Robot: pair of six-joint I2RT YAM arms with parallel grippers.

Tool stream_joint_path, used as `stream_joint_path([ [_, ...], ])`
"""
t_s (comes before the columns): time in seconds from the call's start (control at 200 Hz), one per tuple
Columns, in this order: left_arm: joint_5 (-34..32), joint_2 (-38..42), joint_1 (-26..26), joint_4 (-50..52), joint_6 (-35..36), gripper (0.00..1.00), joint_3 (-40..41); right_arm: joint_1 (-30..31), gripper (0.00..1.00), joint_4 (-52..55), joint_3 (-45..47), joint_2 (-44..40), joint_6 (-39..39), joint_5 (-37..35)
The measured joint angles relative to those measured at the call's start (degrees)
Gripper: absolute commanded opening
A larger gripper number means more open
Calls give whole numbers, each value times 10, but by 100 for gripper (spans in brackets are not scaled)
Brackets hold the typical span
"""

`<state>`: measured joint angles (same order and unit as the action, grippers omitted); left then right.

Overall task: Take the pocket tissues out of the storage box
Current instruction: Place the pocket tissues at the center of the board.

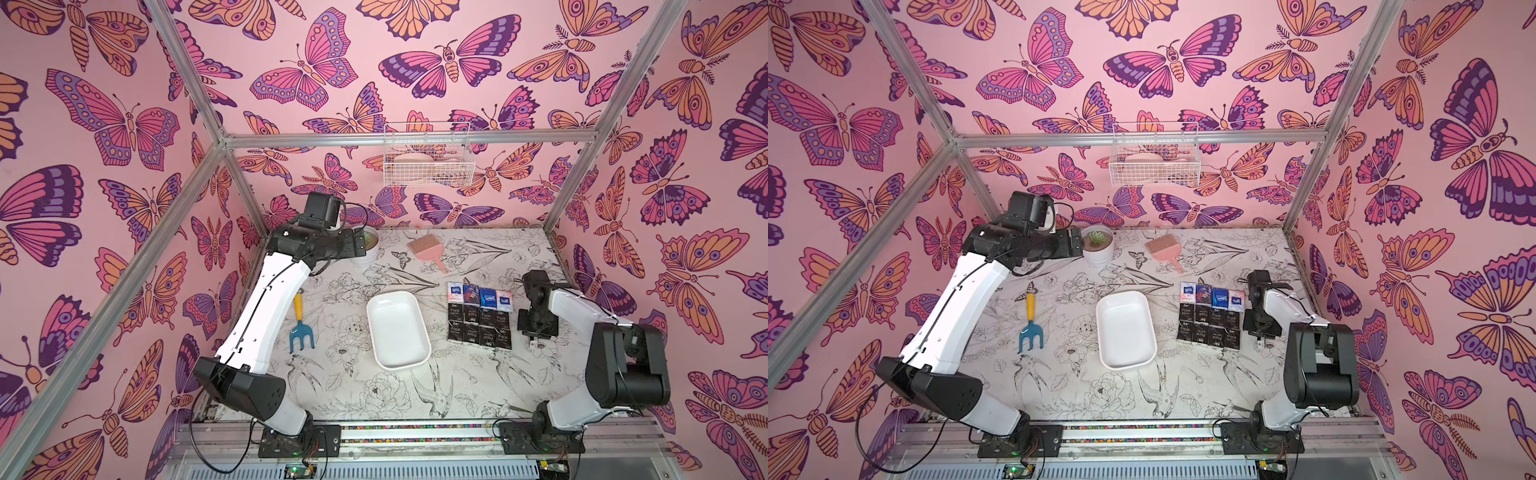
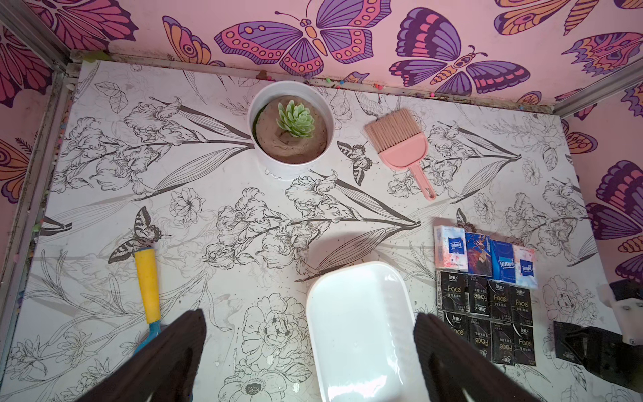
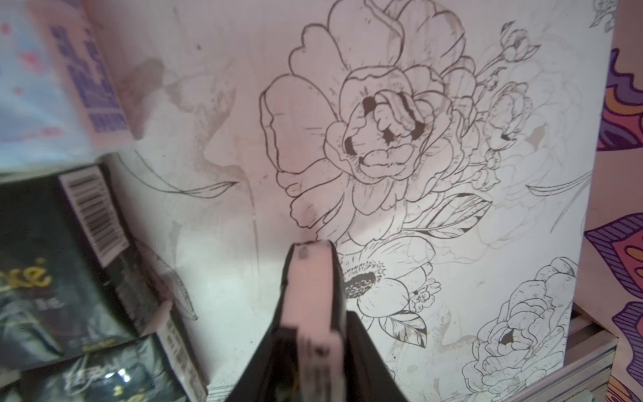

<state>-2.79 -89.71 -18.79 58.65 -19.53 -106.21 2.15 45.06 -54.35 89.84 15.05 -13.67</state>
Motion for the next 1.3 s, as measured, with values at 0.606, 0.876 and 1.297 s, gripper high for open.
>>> stream_joint_path([
  [0.606, -2, -5, -11, 0, 0, 100, -9, -14, 37, -59, 29, -79, 40, 121],
  [0.876, -7, -5, -11, 0, 0, 100, -9, -17, 37, -59, 32, -109, 49, 132],
  [1.297, -7, -5, -11, -1, 5, 100, -8, -123, 21, -69, 64, -134, 88, 87],
])
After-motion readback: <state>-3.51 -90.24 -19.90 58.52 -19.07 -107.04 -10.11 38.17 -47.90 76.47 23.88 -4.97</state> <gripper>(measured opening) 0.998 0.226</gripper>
